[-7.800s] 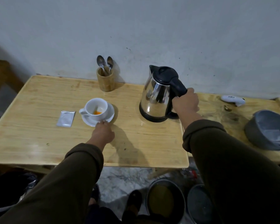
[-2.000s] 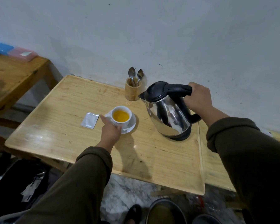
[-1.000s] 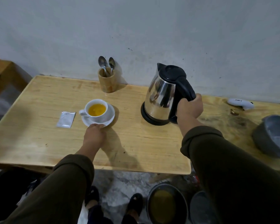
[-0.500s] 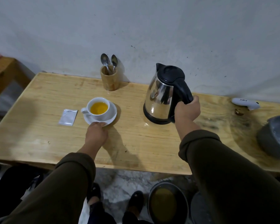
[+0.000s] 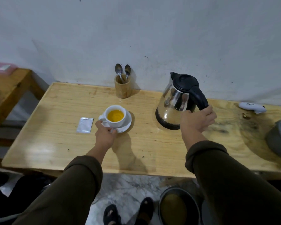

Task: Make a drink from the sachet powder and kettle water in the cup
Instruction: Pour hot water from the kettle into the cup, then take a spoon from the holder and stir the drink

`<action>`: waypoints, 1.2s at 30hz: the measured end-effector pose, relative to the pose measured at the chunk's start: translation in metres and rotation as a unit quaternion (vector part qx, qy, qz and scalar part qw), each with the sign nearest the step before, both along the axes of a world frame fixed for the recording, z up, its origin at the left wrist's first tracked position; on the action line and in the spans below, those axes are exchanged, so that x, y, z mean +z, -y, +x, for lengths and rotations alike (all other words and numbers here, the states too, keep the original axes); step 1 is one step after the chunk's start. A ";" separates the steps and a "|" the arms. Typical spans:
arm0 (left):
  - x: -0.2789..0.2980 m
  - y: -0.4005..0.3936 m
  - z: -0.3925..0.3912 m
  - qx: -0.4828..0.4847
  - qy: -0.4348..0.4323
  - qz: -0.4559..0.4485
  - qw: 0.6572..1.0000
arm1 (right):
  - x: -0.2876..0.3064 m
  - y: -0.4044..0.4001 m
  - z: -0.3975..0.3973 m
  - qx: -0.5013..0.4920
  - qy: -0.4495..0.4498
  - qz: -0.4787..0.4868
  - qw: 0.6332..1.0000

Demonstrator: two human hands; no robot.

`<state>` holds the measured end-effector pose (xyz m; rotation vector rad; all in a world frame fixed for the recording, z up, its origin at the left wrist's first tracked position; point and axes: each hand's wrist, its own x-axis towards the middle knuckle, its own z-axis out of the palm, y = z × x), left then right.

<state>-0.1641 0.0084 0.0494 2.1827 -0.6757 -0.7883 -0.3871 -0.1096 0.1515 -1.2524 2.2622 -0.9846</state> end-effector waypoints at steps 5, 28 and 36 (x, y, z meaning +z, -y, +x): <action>-0.001 -0.001 0.016 -0.020 -0.029 -0.036 0.999 | -0.004 -0.025 0.035 -0.016 -0.019 -0.054 0.998; -0.017 0.020 0.052 -0.019 -0.034 -0.020 0.999 | -0.019 0.104 0.206 0.402 -0.034 0.155 0.902; -0.017 0.023 0.049 -0.005 -0.021 -0.009 1.000 | -0.029 0.122 0.233 0.342 -0.032 0.207 0.916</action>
